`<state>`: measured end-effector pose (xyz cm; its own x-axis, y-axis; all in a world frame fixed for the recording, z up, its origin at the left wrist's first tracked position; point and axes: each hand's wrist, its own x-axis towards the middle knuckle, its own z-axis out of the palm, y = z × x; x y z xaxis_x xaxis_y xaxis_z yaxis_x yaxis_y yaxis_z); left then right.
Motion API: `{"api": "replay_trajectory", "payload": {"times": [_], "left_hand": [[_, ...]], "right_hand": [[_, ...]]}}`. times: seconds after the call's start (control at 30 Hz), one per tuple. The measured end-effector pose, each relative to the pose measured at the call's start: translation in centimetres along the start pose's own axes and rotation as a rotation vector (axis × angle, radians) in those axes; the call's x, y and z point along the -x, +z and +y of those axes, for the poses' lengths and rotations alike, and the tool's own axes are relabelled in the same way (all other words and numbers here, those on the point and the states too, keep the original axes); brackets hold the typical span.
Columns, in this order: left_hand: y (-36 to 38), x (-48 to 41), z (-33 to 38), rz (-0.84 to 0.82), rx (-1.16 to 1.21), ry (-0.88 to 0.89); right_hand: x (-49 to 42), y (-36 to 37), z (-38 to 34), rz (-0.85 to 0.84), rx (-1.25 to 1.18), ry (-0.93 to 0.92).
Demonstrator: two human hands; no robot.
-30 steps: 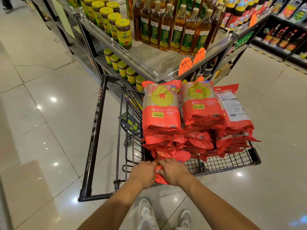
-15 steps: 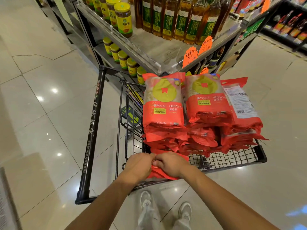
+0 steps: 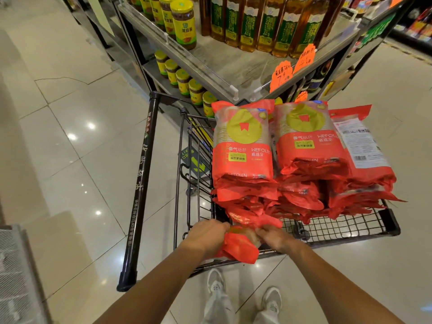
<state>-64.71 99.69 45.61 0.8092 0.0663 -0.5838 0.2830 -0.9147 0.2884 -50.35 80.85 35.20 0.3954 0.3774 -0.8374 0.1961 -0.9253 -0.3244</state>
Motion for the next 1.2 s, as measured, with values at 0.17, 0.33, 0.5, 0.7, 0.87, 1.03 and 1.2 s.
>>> {"api": "replay_trajectory", "payload": {"times": [0.17,0.33,0.5,0.7,0.87,1.03,1.2], "left_hand": [[-1.4,0.3,0.5,-0.063,-0.045,0.013],[-0.8,-2.0,1.8,-0.105,-0.113,0.01],[1.5,-4.6,3.2,-0.1,-0.079,-0.023],[1.2,-4.3,5.6,0.021,-0.169,-0.017],[0.1,-3.0,9.6,0.205,-0.188,-0.025],[-1.3,-3.1,20.3,0.413,-0.282,0.126],[-3.2,-4.6,36.7,0.581,-0.297,0.289]], "right_hand": [[-1.1,-0.8,-1.2,-0.069,0.037,0.024],[-0.9,-1.4,-1.2,0.018,0.214,0.002],[3.7,-1.8,-3.9,0.103,0.363,-0.165],[7.8,-2.0,-2.9,0.2,0.491,-0.264],[12.4,-4.3,0.6,0.324,0.509,-0.299],[19.3,-8.7,9.6,0.565,0.381,-0.303],[27.3,-13.7,24.0,0.883,0.227,-0.197]]}}
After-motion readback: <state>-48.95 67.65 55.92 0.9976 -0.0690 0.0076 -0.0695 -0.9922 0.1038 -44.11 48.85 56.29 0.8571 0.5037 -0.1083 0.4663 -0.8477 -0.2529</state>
